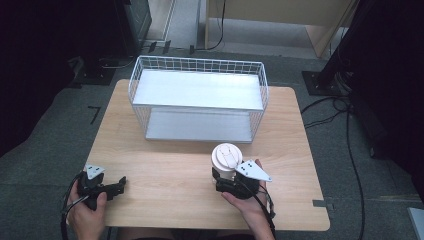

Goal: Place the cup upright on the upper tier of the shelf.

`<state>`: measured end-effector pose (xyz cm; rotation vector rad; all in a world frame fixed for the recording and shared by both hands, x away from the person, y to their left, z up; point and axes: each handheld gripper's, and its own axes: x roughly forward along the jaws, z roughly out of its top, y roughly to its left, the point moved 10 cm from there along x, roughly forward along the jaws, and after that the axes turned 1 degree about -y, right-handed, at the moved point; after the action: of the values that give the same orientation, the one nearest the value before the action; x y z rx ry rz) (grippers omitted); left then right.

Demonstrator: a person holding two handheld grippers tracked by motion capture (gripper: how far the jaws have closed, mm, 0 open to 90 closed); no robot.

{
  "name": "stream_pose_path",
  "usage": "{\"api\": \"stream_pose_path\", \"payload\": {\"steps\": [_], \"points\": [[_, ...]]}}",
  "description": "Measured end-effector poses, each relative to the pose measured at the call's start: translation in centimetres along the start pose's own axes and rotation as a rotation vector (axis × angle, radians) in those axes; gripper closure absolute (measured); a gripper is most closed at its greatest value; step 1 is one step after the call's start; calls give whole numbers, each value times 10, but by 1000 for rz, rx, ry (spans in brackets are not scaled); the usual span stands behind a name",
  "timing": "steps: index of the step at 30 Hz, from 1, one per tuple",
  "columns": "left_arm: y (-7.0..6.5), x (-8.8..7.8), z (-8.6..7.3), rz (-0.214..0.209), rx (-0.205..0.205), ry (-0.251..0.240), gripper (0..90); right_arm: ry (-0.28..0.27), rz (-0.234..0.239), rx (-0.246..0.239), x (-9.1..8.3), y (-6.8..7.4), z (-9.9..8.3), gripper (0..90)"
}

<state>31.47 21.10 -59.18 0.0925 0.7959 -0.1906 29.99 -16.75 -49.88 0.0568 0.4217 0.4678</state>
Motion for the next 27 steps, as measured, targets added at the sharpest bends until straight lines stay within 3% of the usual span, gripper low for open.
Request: {"api": "stream_pose_path", "payload": {"steps": [10,16,27], "points": [[0,0,0,0,0,0,0,-41,-6,37,6,2,5,118],[0,0,0,0,0,0,0,-61,-27,-6,6,3,8,142],[0,0,0,0,0,0,0,-167,-45,-14,0,10,31,152]]}}
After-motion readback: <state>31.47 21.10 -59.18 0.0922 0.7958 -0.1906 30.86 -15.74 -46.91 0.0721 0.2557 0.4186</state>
